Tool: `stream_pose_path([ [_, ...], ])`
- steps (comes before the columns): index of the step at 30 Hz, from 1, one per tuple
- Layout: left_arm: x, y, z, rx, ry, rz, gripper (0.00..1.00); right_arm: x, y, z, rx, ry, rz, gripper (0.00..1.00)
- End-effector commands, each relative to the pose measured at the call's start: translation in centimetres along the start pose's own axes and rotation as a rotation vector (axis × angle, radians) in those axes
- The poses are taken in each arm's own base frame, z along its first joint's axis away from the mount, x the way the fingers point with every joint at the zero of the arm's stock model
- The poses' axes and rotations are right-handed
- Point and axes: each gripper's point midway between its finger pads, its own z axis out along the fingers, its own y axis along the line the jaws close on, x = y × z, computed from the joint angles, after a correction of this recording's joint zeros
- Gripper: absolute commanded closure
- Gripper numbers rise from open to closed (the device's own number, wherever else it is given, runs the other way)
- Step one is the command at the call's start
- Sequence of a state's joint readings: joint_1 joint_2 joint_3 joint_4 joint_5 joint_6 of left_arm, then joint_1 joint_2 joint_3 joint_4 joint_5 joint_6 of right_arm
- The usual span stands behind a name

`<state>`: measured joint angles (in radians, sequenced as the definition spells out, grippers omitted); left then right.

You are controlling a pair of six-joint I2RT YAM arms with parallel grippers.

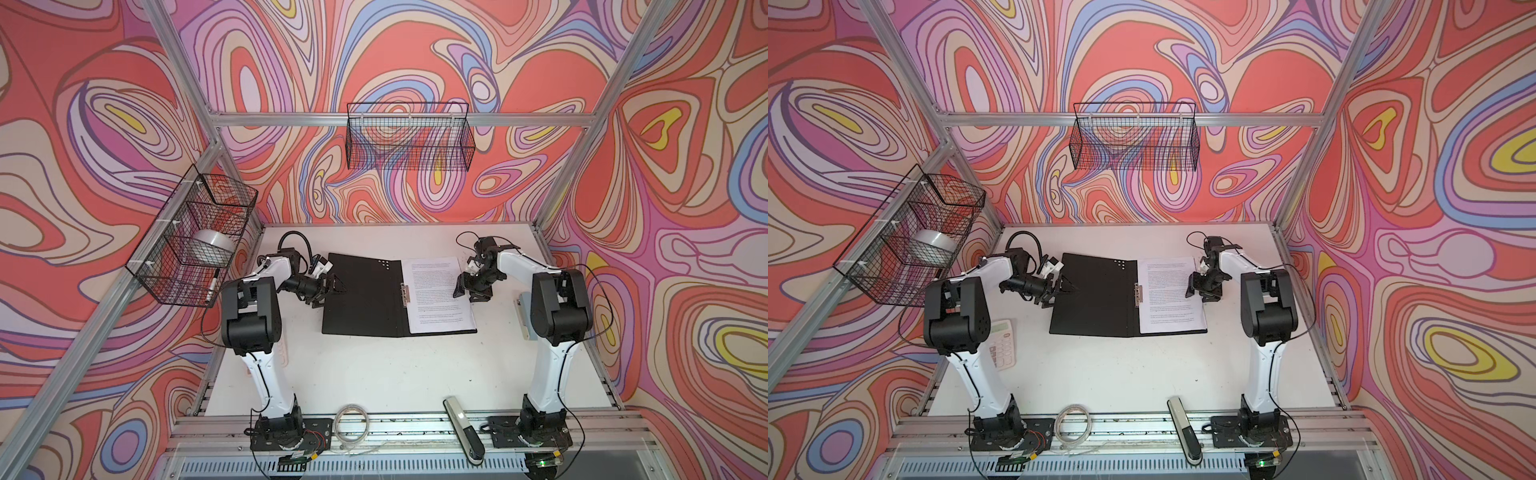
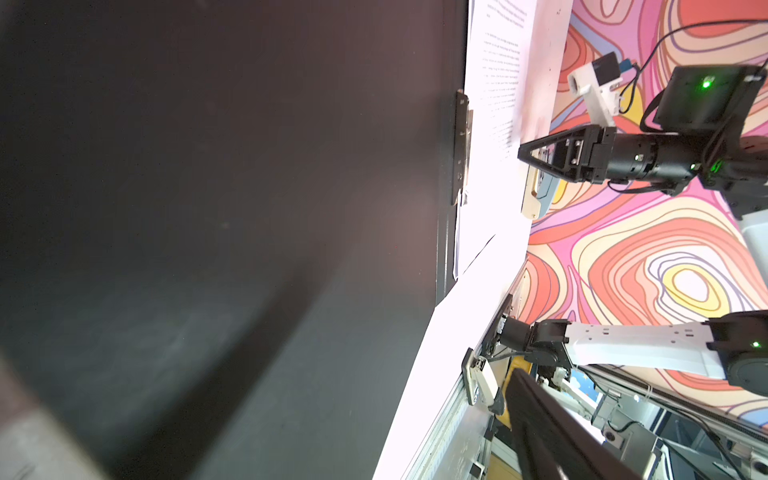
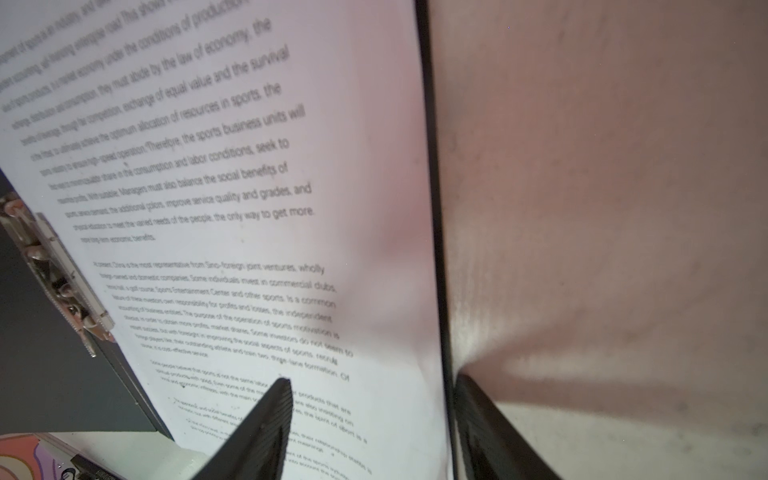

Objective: Put the files into the folder
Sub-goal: 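Lift the black folder cover upright with the left gripper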

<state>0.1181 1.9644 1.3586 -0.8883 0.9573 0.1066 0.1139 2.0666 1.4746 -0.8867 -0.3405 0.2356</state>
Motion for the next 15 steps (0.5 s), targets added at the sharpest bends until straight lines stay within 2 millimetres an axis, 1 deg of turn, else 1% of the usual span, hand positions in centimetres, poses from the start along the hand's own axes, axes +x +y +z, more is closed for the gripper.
stream_pose_path([
  [1, -0.2, -1.0, -1.2, -0.017, -0.034, 0.034, 0.14, 3.9, -2.1, 5.4, 0.053, 0.17, 0.044, 0.34],
  [3, -0.2, -0.9, -1.3, -0.027, -0.034, 0.036, 0.19, 3.8, -2.0, 5.3, 0.05, 0.162, 0.043, 0.34],
  [6, -0.2, -0.9, -1.2, -0.03, -0.027, 0.029, 0.22, 3.4, -1.6, 5.0, 0.039, 0.146, 0.04, 0.34],
  [9, -0.2, -0.9, -1.4, -0.032, -0.024, 0.026, 0.29, 3.1, -1.2, 4.6, 0.026, 0.136, 0.036, 0.34],
  [11, -0.2, -1.0, -1.4, -0.035, -0.023, 0.027, 0.34, 2.9, -0.9, 4.4, 0.016, 0.128, 0.033, 0.34],
  [14, 0.0, -1.0, -1.5, -0.038, -0.013, 0.028, 0.47, 2.6, -0.6, 4.0, 0.008, 0.117, 0.029, 0.34],
  [15, 0.0, -1.0, -1.6, -0.041, -0.009, 0.029, 0.53, 2.5, -0.5, 3.8, 0.006, 0.113, 0.027, 0.34],
])
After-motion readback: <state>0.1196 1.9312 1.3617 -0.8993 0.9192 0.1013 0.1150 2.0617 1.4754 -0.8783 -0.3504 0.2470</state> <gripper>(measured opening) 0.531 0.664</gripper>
